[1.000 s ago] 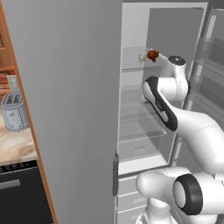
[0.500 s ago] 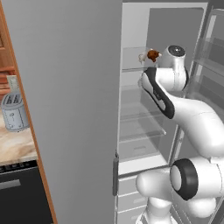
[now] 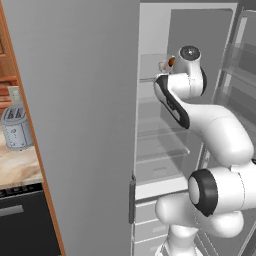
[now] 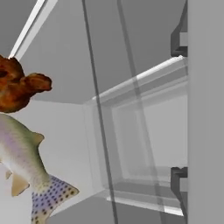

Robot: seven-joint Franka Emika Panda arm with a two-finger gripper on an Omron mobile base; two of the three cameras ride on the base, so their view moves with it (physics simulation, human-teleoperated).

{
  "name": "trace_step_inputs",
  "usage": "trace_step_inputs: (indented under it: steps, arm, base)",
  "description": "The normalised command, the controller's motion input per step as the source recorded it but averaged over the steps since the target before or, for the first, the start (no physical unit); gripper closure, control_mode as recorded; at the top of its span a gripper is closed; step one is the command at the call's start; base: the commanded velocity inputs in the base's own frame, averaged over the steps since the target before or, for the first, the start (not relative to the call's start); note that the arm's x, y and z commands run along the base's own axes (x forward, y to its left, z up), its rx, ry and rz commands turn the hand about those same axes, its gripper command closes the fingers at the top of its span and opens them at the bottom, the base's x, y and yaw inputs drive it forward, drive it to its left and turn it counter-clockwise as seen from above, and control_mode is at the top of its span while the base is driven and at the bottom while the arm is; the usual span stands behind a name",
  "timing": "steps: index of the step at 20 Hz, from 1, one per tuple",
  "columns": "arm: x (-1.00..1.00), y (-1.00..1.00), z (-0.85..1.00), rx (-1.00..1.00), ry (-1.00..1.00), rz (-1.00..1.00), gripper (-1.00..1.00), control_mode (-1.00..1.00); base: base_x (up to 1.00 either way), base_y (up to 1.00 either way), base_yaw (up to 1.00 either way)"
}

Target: Gather the mushroom and lime from the fridge and place them on a tray on the dining counter. Then gather the chicken drumstick and fish from the fridge and place them on the other tray.

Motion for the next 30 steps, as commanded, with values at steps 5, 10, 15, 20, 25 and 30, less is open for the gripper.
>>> trace_step_inputs:
  steps: [5, 10, 15, 20, 25, 30]
  arm:
    - [0.00, -0.01, 0.39, 0.02, -0.27, -0.08, -1.00, -1.00]
    - [0.01, -0.08, 0.69, 0.01, -0.02, -0.08, -1.00, -1.00]
    - [0.17, -0.15, 0.59, 0.00, 0.00, -0.03, -1.00, -1.00]
    - [-0.34, -0.23, 0.74, 0.03, 0.06, -0.01, -1.00, -1.00]
    - [-0.54, -0.19, 0.63, 0.06, 0.01, 0.00, -1.00, -1.00]
    - [0.01, -0.01, 0.34, 0.02, 0.00, 0.00, -1.00, -1.00]
  base:
    - [0.00, 0.00, 0.00]
    - [0.00, 0.00, 0.00]
    - [0.00, 0.00, 0.00]
    - [0.00, 0.00, 0.00]
    - [0.00, 0.00, 0.00]
    - [0.00, 0.00, 0.00]
